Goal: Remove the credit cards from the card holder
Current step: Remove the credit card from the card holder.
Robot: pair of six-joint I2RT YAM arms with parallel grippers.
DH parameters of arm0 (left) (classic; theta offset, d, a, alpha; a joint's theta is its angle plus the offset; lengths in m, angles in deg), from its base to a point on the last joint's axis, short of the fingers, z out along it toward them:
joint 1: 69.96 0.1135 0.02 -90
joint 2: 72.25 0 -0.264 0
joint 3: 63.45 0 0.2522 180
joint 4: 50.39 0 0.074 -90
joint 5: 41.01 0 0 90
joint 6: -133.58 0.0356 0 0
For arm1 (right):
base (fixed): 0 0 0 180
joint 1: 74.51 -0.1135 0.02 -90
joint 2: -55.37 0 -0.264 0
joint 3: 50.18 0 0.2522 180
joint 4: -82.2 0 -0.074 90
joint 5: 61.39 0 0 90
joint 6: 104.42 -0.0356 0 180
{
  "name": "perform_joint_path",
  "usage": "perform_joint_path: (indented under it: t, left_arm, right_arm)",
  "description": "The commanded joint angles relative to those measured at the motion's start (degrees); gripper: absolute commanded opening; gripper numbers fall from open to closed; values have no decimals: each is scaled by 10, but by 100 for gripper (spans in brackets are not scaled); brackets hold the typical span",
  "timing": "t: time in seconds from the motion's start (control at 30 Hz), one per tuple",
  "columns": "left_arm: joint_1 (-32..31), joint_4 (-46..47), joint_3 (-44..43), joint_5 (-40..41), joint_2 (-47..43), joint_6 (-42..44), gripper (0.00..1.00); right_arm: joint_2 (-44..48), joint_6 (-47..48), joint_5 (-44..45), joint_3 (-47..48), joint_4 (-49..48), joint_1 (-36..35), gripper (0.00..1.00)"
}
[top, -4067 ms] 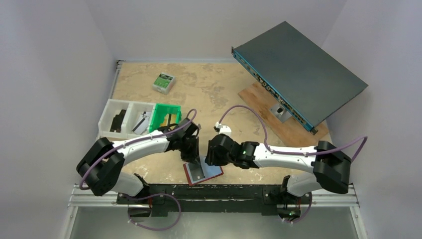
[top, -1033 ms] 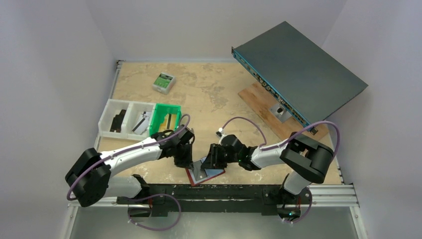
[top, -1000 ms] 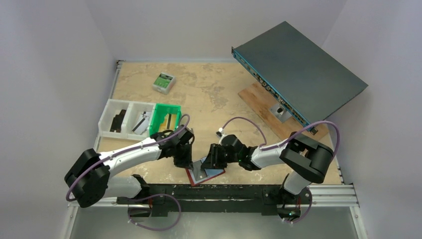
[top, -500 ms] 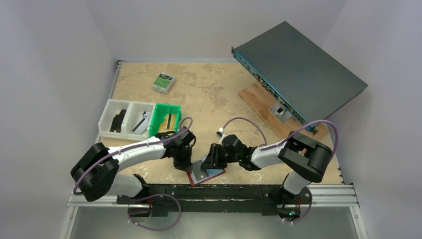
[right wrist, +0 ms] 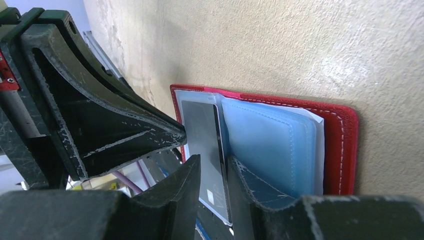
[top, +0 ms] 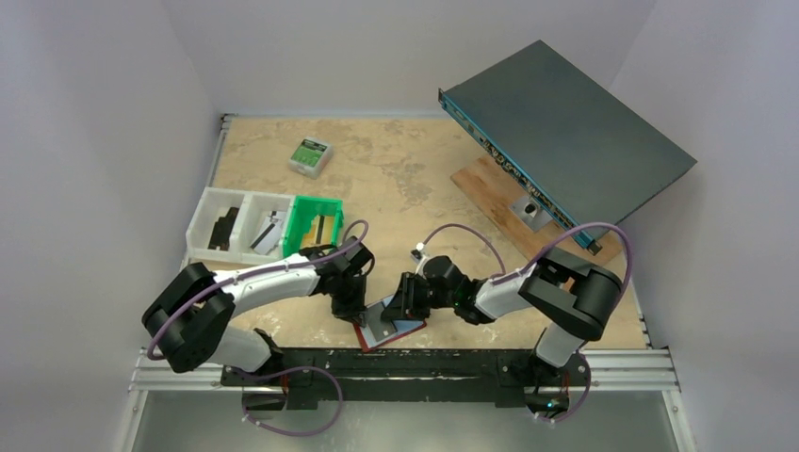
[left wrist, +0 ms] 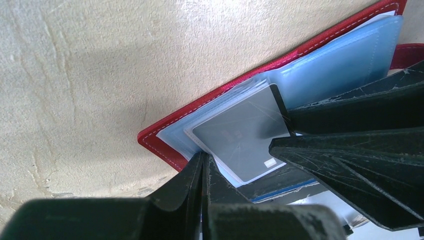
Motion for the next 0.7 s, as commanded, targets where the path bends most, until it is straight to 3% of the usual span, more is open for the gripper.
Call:
perform_joint_path:
  t: [0.0, 0.23, 0.67]
  left_arm:
    - [-5, 34, 21, 29, 47, -10, 0]
    - [-5, 28, 21, 40, 63, -15, 0]
    - [-5, 24, 28, 51, 78, -18, 0]
  right_arm:
    - [-26, 5, -9, -23, 19, 2, 27]
    - [-27, -12, -27, -51, -27, 21, 20]
    - [-49, -59, -58, -98, -146, 44, 24]
